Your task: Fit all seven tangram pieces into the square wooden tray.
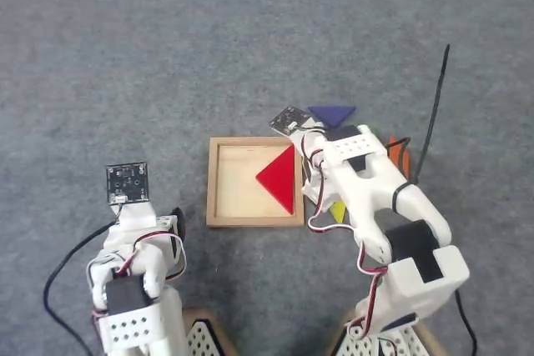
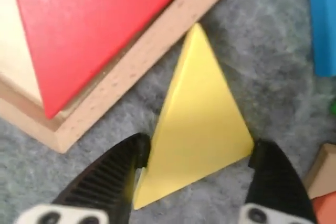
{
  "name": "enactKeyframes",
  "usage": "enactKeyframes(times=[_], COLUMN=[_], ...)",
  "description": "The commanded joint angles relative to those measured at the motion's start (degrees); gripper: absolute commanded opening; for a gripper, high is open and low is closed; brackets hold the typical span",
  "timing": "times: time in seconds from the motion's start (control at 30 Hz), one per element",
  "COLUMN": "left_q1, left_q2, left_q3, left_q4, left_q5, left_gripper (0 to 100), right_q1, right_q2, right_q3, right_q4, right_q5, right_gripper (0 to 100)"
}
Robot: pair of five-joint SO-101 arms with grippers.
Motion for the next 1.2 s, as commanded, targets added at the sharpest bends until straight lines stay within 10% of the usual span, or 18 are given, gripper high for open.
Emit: enactKeyframes(times=[0.0,1.17], left_q1=[0.2,0.2], left_q2=[-1.1,-1.1], left_q3=[-0.6,-0.6], left_q4=[0.2,0.2], left_q5=[-0.3,-0.3], left_gripper=[19,19], right_q1=[-0.6,0.5], right_q2=[2.0,-20.5], right_q3=[-1.2,8.4], right_q4=[0.1,-0.1], right_q5=[0.4,-5.4], right_gripper=[15.6,15.0])
